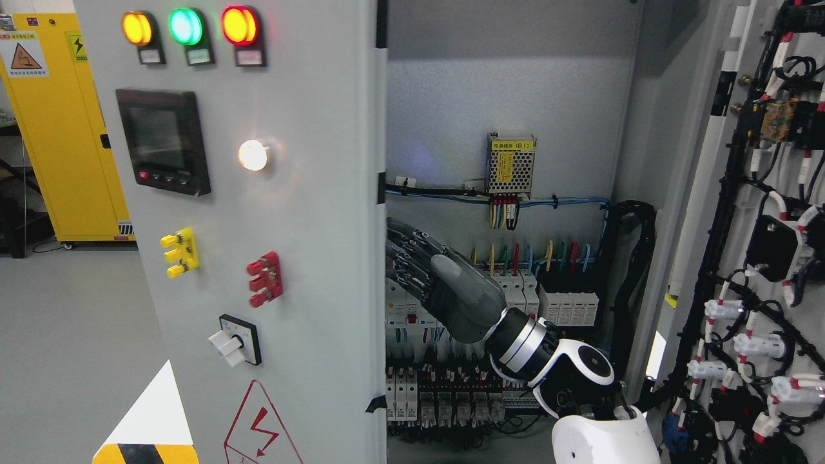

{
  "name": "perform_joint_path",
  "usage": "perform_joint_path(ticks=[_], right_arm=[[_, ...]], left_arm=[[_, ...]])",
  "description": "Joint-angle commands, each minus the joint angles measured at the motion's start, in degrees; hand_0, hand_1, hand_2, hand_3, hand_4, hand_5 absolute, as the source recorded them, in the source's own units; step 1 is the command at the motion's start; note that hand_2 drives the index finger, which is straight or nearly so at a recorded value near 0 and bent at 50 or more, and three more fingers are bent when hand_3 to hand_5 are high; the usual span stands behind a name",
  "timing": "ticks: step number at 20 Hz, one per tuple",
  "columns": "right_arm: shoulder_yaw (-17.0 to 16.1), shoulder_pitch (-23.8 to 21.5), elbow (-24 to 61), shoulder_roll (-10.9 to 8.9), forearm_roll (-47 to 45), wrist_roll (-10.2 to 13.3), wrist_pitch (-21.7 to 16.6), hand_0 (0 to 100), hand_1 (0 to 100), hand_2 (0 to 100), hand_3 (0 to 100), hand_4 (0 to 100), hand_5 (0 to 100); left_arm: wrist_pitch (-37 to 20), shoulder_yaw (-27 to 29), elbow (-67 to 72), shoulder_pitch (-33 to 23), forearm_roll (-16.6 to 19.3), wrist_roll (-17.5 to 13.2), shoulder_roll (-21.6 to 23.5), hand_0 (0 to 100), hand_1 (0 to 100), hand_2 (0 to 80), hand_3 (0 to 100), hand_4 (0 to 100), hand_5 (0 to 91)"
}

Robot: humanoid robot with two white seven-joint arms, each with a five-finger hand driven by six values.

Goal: Open door with both hands
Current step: 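Swing the lamp-panel door outward with the right hand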

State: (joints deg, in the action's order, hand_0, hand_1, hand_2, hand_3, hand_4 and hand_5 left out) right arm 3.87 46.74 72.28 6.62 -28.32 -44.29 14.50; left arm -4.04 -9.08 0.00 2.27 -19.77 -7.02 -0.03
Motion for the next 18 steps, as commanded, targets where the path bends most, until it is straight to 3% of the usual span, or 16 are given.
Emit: perform_joint_path(ticks=[1,5,18], right_arm=[[1.05,-2.97,5.94,-0.02,-4.20,-0.10,1.66,0,50,4,0,0,0],[4.20,-5.95,11.03,-0.02,-4.20,0.08,5.01,0,50,4,0,0,0],[18.35,-13.52,14.03,-0.02,-3.85,0.61,4.31,0,50,4,0,0,0]], left_arm=[[0.00,0.03,-1.32,-0.16,0.00,-0.01,-1.55,12,56,0.0,0,0,0.0],[0.00,0.03,-1.31,-0.25,0.00,-0.01,-1.47,12,56,0.0,0,0,0.0],[0.00,0.12,-1.40,-0.33,-0.09,-0.01,-1.91,12,56,0.0,0,0,0.0]])
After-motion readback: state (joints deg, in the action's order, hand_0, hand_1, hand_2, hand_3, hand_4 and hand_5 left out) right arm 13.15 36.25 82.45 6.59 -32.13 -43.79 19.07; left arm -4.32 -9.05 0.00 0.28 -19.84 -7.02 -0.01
